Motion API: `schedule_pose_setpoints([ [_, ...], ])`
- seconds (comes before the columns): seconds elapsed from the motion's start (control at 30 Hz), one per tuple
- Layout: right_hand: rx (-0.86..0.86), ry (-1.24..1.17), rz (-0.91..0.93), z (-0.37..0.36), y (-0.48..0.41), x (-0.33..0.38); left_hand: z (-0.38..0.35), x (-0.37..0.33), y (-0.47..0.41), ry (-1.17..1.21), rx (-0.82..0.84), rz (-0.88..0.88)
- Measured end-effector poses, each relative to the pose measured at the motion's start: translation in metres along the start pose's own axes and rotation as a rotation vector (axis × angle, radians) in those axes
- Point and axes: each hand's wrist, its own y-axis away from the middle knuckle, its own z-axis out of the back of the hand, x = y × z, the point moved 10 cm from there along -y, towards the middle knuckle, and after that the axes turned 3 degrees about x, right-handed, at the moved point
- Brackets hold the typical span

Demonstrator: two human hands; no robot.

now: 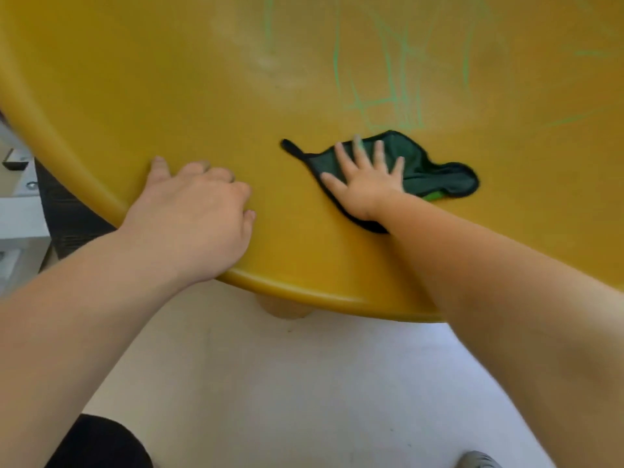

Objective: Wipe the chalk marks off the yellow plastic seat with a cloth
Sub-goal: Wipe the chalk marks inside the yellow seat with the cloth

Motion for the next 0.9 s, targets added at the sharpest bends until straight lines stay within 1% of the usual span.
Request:
schedule_pose_setpoints([
  [0.07,0.037,-0.057,0.136,-0.01,0.017,0.061,0.004,0.004,-0.003,0.005,-0.02,0.018],
  [0.13,0.09,-0.087,0.292,-0.022,0.054,0.104,0.01,0.009,-0.005,0.002,-0.055,0.038],
  [0.2,0.156,-0.114,0.422,-0.031,0.104,0.114,0.01,0.012,-0.007,0.008,-0.051,0.041],
  [0.27,0.237,-0.089,0.483,-0.039,0.149,0.092,0.004,0.009,-0.007,-0.014,-0.012,0.021],
  [0.33,0.294,-0.029,0.428,-0.046,0.168,0.044,-0.002,0.004,-0.009,-0.042,0.021,-0.005],
  [0.4,0.295,0.062,0.272,-0.043,0.156,-0.015,-0.002,0.004,-0.008,-0.031,0.025,-0.008],
  [0.5,0.151,0.143,-0.051,-0.02,0.103,-0.108,0.005,0.007,-0.004,-0.006,-0.034,-0.015],
  [0.57,0.056,0.121,-0.216,-0.001,0.062,-0.148,0.009,0.007,0.0,-0.002,-0.073,-0.026],
  [0.6,0.015,0.099,-0.279,0.007,0.042,-0.156,0.01,0.006,0.001,-0.005,-0.083,-0.031],
  [0.67,-0.058,0.052,-0.357,0.019,0.006,-0.15,0.01,0.007,0.002,-0.006,-0.093,-0.027],
  [0.73,-0.121,-0.004,-0.374,0.03,-0.022,-0.127,0.012,0.011,0.003,-0.001,-0.117,-0.01],
  [0.83,-0.163,-0.076,-0.296,0.042,-0.056,-0.075,0.016,0.02,0.005,0.012,-0.172,0.021],
  [0.9,-0.157,-0.085,-0.176,0.046,-0.071,-0.031,0.016,0.021,0.005,0.006,-0.197,0.02],
])
